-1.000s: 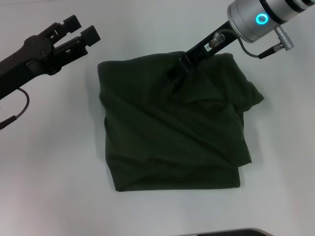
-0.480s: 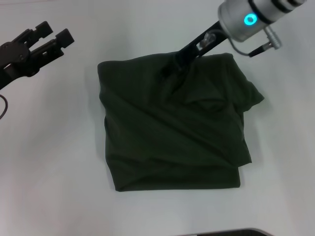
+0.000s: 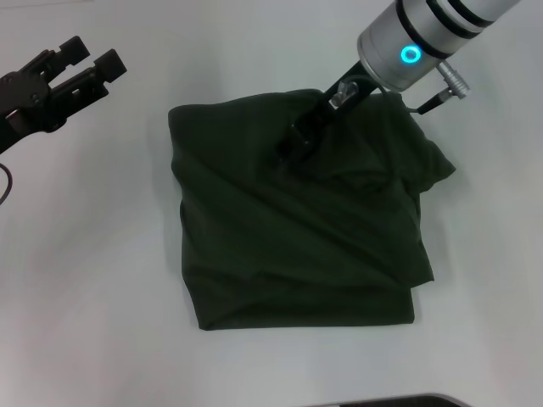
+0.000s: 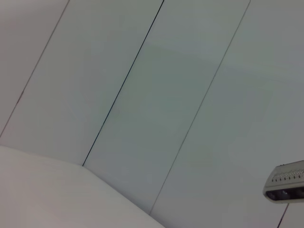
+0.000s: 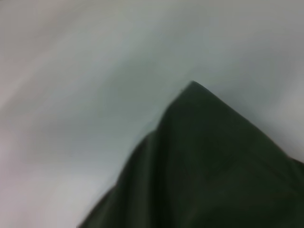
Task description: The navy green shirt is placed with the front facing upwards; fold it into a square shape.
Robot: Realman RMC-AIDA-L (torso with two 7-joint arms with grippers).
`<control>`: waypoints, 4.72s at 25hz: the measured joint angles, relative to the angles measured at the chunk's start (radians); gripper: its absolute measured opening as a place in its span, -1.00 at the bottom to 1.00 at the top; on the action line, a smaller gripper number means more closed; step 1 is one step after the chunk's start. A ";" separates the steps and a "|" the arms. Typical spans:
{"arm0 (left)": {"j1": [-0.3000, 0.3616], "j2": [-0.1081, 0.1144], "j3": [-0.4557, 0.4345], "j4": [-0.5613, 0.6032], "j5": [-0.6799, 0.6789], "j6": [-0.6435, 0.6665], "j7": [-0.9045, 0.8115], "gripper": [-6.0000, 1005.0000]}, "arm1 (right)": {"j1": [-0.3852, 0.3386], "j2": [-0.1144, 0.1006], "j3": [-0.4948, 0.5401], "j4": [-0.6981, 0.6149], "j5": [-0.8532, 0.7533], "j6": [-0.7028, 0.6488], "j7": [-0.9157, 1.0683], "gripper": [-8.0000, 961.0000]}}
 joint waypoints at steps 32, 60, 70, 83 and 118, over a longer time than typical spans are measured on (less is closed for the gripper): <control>0.001 -0.001 0.002 -0.007 -0.007 -0.005 0.003 0.83 | -0.006 -0.005 0.042 -0.015 -0.170 -0.043 0.059 0.08; -0.008 -0.002 0.000 -0.008 -0.009 -0.007 0.001 0.83 | -0.185 -0.027 0.378 -0.181 -0.046 -0.132 -0.088 0.04; -0.022 -0.003 0.001 -0.010 -0.019 -0.008 -0.002 0.83 | -0.203 -0.029 0.416 -0.182 -0.047 -0.184 -0.083 0.04; -0.022 -0.002 0.002 -0.013 -0.022 -0.007 -0.001 0.83 | -0.178 -0.010 0.415 -0.091 -0.040 -0.107 -0.090 0.04; -0.017 -0.002 0.001 -0.012 -0.022 -0.003 0.002 0.83 | -0.247 -0.002 0.476 -0.016 0.091 -0.097 -0.087 0.03</control>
